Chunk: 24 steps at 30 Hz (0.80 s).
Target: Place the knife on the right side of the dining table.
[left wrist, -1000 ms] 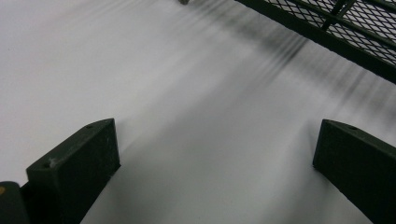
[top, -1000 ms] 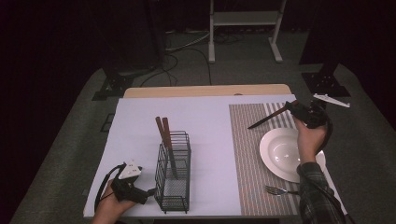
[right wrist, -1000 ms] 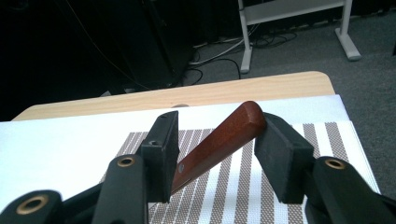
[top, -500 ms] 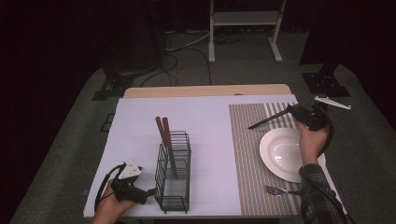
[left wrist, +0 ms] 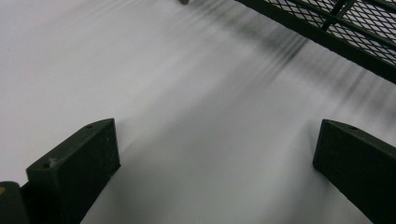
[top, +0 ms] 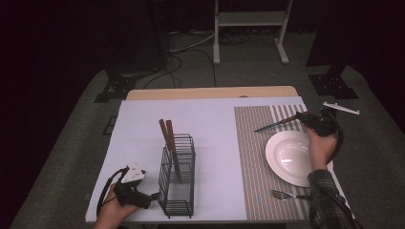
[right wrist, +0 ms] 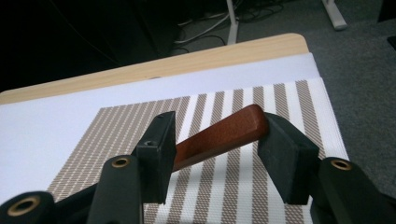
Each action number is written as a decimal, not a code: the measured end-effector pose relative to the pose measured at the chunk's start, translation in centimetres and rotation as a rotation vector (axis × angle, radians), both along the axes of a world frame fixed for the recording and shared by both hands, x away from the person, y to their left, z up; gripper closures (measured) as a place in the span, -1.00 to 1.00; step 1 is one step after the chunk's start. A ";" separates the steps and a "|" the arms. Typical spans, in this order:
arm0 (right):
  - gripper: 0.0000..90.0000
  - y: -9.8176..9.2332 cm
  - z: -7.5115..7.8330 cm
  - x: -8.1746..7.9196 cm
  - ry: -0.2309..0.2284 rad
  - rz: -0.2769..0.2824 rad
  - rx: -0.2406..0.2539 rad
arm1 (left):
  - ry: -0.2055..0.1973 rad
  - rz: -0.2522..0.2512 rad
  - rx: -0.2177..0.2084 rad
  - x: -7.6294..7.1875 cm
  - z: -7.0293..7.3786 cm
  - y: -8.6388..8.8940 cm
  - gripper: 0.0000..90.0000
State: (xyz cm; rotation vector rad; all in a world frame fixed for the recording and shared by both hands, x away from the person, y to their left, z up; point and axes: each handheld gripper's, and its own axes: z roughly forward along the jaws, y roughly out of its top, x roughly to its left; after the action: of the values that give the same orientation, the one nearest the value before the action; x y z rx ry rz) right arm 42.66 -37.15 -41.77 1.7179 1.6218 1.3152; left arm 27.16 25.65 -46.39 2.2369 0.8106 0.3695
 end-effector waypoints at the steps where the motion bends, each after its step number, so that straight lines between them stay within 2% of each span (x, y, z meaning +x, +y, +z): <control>1: 0.02 -0.1 -0.1 0.0 0.007 -0.002 0.001 | 0.000 0.000 0.000 0.0 0.0 0.0 -1.00; 12: -0.01 -0.5 -0.8 0.3 0.074 -0.012 0.010 | 0.000 0.000 0.001 0.0 0.0 0.0 -1.00; 24: -0.10 -0.8 -1.5 0.9 0.182 -0.018 0.015 | 0.000 0.000 0.000 0.0 0.0 0.0 -1.00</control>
State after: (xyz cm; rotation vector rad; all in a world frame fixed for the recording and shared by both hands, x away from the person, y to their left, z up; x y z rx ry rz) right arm 43.57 -37.96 -43.31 1.9051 1.6934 1.1943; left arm 27.16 25.65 -46.39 2.2370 0.8103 0.3700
